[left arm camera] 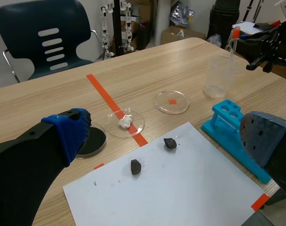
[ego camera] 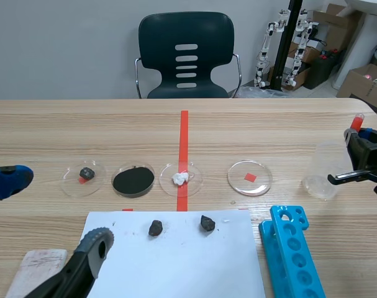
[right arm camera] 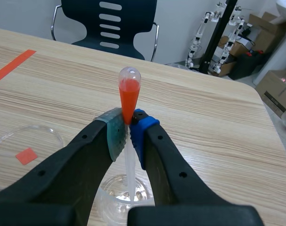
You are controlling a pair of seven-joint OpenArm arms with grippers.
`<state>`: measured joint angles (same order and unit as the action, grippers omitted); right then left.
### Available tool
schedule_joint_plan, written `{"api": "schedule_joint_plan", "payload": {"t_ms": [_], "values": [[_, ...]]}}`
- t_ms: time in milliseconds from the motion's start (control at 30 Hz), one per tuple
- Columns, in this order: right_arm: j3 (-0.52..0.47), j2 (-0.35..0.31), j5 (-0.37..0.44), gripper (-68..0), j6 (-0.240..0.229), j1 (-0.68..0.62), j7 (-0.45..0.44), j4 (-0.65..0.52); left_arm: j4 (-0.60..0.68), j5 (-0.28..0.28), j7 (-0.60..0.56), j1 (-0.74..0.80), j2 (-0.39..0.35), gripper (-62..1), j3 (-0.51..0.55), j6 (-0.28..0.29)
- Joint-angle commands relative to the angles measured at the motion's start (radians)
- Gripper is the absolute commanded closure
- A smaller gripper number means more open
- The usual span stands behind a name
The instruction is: Put the dropper in the beaker
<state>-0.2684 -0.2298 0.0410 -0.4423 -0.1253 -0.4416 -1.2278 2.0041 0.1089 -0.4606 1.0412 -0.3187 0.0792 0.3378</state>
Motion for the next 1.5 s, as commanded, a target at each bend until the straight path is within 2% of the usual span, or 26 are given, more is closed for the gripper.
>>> {"api": "schedule_joint_plan", "payload": {"t_ms": [0, 233, 300, 500, 567, 1467], "values": [[-0.006, -0.016, 0.007, -1.2, 0.000, 0.023, -0.018, -0.003, 0.006, 0.007, -0.013, 0.003, 0.002, -62.3, -0.002, 0.002], [-0.006, -0.016, 0.007, -14.7, 0.000, 0.023, -0.017, -0.003, 0.006, 0.007, -0.013, 0.003, 0.002, -62.3, -0.002, 0.002], [-0.006, -0.016, 0.007, -21.2, 0.000, 0.023, -0.017, -0.003, 0.006, 0.007, -0.013, 0.003, 0.002, -62.3, -0.002, 0.002], [-0.005, -0.016, 0.007, -47.2, 0.000, 0.023, -0.016, -0.003, 0.006, 0.007, -0.013, 0.003, 0.002, -62.3, -0.002, 0.002], [-0.005, -0.016, 0.007, -50.9, 0.000, 0.023, -0.013, -0.003, 0.006, 0.007, -0.013, 0.003, 0.002, -62.3, -0.002, 0.002], [-0.006, -0.014, 0.011, -51.6, 0.000, 0.022, -0.003, -0.003, 0.006, 0.007, -0.011, 0.002, 0.002, -62.3, -0.002, 0.002]]}}
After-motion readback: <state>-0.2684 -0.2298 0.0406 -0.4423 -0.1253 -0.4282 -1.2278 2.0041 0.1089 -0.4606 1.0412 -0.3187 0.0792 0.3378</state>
